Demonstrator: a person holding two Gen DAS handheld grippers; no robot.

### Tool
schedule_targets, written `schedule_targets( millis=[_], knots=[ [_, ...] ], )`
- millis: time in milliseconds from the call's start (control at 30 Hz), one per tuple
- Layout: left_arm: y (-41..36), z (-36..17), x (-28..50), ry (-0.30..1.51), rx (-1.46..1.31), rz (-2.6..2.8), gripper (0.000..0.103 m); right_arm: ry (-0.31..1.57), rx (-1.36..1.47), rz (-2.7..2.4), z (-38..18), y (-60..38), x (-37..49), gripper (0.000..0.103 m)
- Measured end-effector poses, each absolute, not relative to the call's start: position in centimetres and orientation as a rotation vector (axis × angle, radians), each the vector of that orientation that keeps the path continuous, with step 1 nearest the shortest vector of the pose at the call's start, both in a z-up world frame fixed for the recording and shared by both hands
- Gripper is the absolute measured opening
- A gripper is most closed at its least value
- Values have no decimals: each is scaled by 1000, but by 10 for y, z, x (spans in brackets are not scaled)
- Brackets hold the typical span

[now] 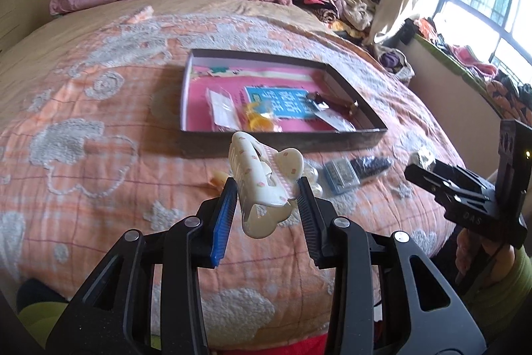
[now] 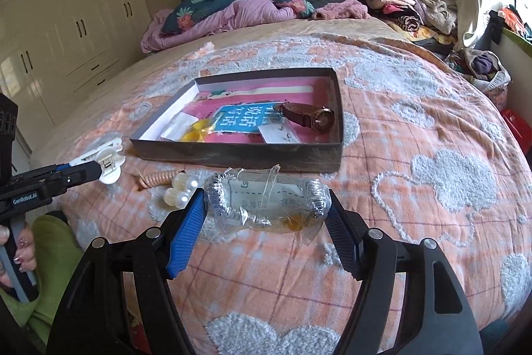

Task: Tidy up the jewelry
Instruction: 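Carry the hair claw into the grey box with left tool while right tool carries the clear bag there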

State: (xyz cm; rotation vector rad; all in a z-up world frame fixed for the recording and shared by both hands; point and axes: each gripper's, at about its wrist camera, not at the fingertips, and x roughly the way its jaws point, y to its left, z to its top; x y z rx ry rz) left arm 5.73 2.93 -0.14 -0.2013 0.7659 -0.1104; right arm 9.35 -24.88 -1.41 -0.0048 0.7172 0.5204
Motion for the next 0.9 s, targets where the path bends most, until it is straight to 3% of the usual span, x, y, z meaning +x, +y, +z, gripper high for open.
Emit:
schedule_targets(
  millis=[900],
  knots=[
    [40,34,99,678,-206,-87,28,593,-5,592,38,-223,112,69]
  ],
)
